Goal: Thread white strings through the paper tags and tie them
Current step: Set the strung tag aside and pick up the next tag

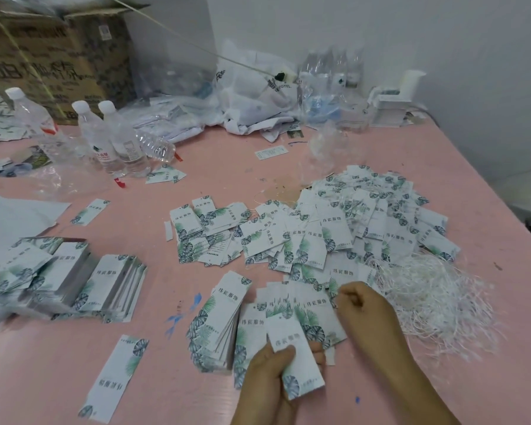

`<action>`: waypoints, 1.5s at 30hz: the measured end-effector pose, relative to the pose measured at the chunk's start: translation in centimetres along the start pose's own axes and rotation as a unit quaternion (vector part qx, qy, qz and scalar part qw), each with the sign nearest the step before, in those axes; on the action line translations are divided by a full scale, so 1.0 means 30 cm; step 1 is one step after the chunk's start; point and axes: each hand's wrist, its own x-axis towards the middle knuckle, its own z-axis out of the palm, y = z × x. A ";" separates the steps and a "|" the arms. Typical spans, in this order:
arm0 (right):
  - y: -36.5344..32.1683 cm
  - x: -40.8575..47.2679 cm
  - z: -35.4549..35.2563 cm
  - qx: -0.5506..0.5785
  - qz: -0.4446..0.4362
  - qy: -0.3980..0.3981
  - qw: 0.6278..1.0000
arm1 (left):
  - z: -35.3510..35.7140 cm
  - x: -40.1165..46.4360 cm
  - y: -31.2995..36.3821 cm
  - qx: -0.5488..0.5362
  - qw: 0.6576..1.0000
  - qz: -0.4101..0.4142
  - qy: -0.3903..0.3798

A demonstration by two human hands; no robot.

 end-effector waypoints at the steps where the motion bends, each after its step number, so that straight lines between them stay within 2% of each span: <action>1: 0.017 -0.005 -0.004 -0.043 0.006 -0.005 0.999 | -0.011 0.005 -0.005 -0.015 1.000 0.017 0.018; 4: 0.038 -0.037 0.030 -0.192 0.002 -0.058 0.980 | -0.037 0.013 -0.020 -0.042 0.997 0.042 0.057; 7: 0.026 -0.038 0.051 -0.238 -0.005 -0.069 0.969 | -0.037 0.013 -0.032 -0.031 0.995 0.056 0.080; 14: 0.021 -0.011 0.022 -0.060 0.039 -0.077 0.994 | -0.012 -0.013 -0.021 0.001 0.995 0.072 0.073; 21: 0.054 -0.029 0.031 -0.069 -0.015 -0.013 0.997 | -0.009 -0.055 -0.025 0.046 0.994 0.097 0.039; 25: 0.046 -0.067 -0.003 0.127 0.016 0.016 0.992 | 0.002 -0.057 -0.021 0.033 0.995 0.093 0.024; 27: 0.038 -0.116 -0.002 0.180 0.035 0.003 0.983 | 0.005 -0.039 -0.031 0.043 0.995 0.086 0.030; 30: 0.021 -0.202 0.037 0.198 0.040 -0.019 0.979 | 0.026 -0.027 -0.049 0.039 0.995 0.084 0.030; 33: 0.004 -0.259 0.061 0.199 0.034 -0.027 0.979 | 0.031 -0.022 -0.063 0.126 0.987 0.093 0.021; 36: -0.013 -0.290 0.074 0.245 0.055 -0.078 0.965 | -0.005 -0.003 -0.086 0.202 0.973 0.106 0.024; 38: -0.016 -0.295 0.074 0.273 0.070 -0.115 0.953 | -0.002 -0.005 -0.082 0.181 0.978 0.100 0.026; 42: 0.004 -0.288 0.046 0.300 0.096 -0.175 0.933 | 0.025 -0.010 -0.068 0.031 0.999 0.038 -0.022; 44: 0.029 -0.283 0.029 0.233 0.071 -0.178 0.953 | 0.029 0.004 -0.070 -0.017 0.999 0.035 -0.027; 45: 0.050 -0.273 0.016 0.188 0.056 -0.143 0.970 | 0.030 0.011 -0.073 -0.026 0.999 0.038 -0.028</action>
